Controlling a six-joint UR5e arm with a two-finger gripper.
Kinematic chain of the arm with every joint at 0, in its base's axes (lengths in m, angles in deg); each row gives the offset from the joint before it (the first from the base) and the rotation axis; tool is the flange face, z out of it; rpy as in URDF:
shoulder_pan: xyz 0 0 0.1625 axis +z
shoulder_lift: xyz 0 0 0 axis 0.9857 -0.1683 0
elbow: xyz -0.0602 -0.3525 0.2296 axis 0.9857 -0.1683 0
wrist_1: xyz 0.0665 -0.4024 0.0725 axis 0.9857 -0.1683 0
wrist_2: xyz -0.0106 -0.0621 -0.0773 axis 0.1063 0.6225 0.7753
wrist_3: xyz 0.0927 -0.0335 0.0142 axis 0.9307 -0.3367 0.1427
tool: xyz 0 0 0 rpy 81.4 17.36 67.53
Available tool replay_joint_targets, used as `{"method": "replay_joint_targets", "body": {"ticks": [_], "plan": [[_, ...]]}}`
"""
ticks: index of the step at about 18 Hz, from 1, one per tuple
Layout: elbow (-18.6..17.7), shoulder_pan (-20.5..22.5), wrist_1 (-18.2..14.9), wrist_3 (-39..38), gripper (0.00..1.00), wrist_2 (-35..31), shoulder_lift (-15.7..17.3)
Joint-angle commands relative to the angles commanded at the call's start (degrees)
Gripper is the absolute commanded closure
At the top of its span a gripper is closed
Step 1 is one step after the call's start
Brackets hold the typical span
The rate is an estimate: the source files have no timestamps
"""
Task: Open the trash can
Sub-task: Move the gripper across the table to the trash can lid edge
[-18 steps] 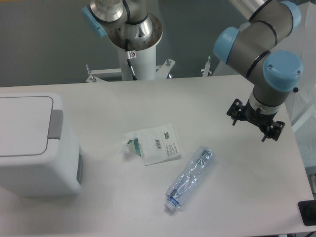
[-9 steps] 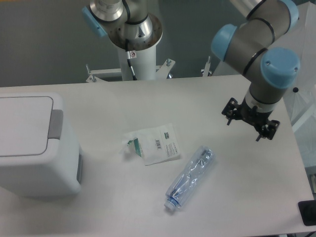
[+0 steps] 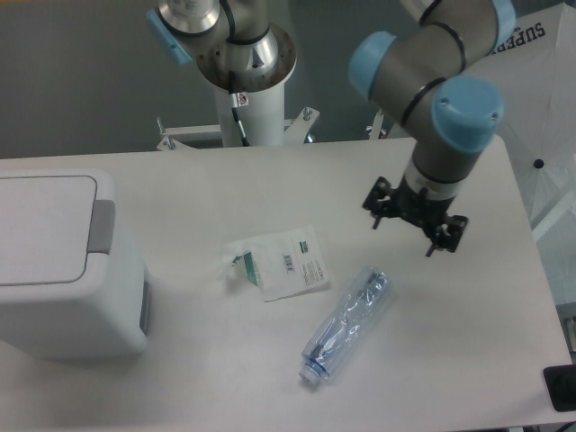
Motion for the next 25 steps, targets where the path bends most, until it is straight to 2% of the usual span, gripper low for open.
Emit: {"method": "replay_joint_targets", "body": {"ticks": [8, 12, 16, 20, 25], "plan": [[0.8, -9.2, 0.1, -18.4, 0.00, 7.2, 0.8], [4.4, -13.7, 0.1, -26.3, 0.00, 7.6, 1.6], [6.6, -16.5, 0.2, -29.4, 0.00, 10.6, 2.9], [6.4, -17.5, 1.6, -29.7, 0.00, 15.9, 3.9], [4.4, -18.0, 1.3, -29.9, 0.00, 16.0, 7.2]]}}
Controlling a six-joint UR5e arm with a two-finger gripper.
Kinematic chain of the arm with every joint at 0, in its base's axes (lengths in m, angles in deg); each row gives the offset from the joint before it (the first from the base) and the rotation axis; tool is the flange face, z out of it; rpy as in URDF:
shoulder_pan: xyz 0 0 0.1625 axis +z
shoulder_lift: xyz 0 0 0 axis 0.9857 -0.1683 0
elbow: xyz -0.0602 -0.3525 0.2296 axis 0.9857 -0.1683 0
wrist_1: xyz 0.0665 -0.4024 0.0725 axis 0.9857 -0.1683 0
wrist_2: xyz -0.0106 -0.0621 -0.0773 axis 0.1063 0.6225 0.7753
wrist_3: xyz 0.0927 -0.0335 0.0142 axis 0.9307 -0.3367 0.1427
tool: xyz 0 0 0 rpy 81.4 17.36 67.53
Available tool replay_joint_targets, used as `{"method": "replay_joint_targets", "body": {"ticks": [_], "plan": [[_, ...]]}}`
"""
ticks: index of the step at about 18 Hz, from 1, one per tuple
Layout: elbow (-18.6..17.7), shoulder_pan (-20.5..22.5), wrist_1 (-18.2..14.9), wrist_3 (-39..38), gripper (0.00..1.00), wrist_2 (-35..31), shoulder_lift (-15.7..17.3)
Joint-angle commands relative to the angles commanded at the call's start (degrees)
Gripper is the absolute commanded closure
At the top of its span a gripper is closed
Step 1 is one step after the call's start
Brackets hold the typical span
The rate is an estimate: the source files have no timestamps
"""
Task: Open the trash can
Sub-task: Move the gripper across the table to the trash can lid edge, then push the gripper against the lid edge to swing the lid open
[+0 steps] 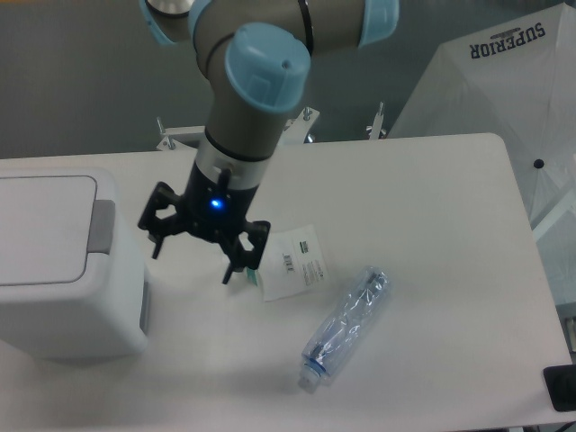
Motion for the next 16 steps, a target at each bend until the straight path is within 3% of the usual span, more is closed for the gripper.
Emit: {"method": "replay_joint_targets", "body": {"ticks": [9, 16], "plan": [[-3.1, -3.9, 0.3, -1.7, 0.00, 0.2, 0.4], [-3.9, -4.0, 0.4, -2.2, 0.00, -0.1, 0.4]]}}
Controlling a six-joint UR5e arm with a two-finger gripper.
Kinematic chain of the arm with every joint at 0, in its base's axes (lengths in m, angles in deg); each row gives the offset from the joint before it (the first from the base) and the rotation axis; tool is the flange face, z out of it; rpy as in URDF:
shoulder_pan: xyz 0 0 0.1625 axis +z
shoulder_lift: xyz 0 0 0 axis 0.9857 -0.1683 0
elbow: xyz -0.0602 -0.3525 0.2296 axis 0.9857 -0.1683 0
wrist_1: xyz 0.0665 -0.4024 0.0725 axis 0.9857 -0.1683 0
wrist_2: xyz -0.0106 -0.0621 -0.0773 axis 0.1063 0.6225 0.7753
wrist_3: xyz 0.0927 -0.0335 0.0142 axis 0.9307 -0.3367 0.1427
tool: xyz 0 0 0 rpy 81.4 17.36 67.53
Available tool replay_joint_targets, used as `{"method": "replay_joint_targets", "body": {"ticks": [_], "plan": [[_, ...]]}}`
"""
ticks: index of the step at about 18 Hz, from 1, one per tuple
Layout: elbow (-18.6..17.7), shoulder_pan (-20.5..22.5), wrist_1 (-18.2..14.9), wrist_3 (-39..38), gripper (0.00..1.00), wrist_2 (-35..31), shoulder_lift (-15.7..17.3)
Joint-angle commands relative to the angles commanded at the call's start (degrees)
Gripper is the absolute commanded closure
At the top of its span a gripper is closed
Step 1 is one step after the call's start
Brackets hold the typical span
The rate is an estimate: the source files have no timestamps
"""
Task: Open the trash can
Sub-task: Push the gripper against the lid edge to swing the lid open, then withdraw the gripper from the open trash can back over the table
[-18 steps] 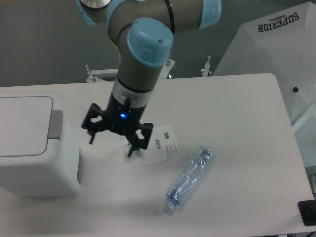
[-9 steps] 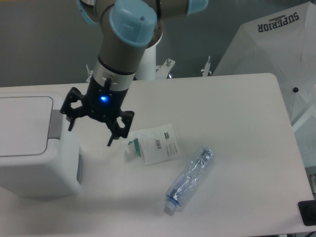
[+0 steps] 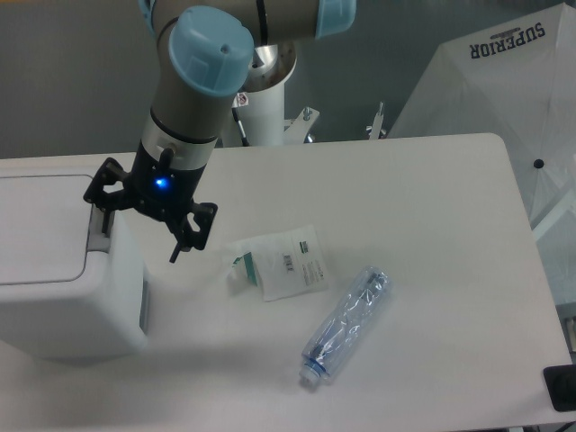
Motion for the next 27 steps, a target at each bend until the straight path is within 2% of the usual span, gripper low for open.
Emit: {"method": "replay_joint_targets", "body": {"ticks": [8, 12, 17, 20, 24, 27], "plan": [[1.0, 0.3, 0.1, -0.4, 0.00, 0.1, -0.2], [3.2, 1.8, 0.4, -0.2, 0.00, -0.1, -0.2], [3.3, 5.2, 7.5, 0.6, 0.00, -0.6, -0.3], [3.7, 7.9, 8.3, 1.4, 0.00, -0.7, -0.3], [4.0, 13.5, 11.3, 8.1, 0.00, -0.7, -0.3], [3.6, 16.2, 11.6, 9.8, 0.00, -0.7, -0.3]]}}
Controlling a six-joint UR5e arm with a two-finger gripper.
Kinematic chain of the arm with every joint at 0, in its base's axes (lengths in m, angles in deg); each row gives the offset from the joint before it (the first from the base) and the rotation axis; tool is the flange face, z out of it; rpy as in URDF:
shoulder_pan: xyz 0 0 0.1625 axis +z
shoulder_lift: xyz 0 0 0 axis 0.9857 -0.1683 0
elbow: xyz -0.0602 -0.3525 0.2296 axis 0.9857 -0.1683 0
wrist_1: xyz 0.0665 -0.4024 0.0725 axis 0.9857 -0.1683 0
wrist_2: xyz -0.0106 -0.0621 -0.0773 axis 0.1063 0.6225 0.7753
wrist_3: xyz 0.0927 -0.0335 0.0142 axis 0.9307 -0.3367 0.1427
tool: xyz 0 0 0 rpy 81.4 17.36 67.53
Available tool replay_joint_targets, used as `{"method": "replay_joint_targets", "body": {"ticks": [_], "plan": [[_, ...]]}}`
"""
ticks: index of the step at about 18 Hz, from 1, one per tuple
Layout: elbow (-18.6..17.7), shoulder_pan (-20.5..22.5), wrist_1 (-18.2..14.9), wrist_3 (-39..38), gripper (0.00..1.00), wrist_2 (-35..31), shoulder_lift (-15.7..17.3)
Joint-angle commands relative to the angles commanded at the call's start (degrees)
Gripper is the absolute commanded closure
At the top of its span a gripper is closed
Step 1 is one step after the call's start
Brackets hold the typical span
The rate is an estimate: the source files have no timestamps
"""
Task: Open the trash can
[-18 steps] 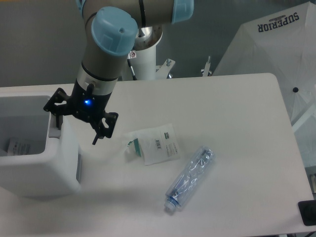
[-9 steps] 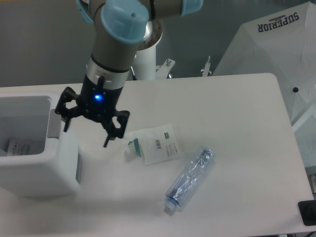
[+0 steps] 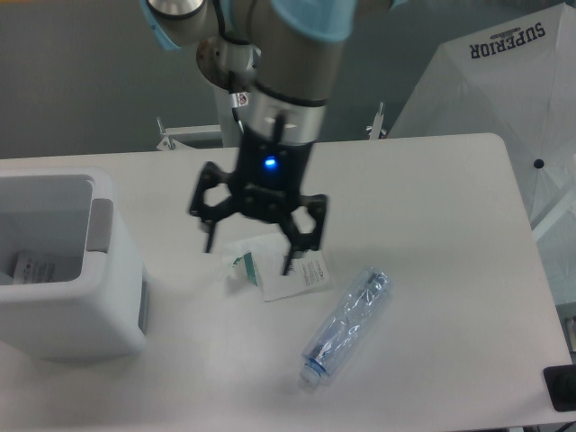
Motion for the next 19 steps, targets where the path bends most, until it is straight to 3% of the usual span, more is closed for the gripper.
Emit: {"method": "replay_joint_targets", "body": {"ticks": [6, 11, 16, 19], "plan": [[-2.2, 5.8, -0.1, 5.8, 0.00, -0.1, -0.3], [-6.2, 9.8, 0.3, 15.7, 0.00, -11.9, -1.7], [-6.2, 11.3, -0.2, 26.2, 0.00, -17.6, -5.6], [-6.4, 10.7, -0.3, 27.0, 0.00, -21.3, -6.2]]}}
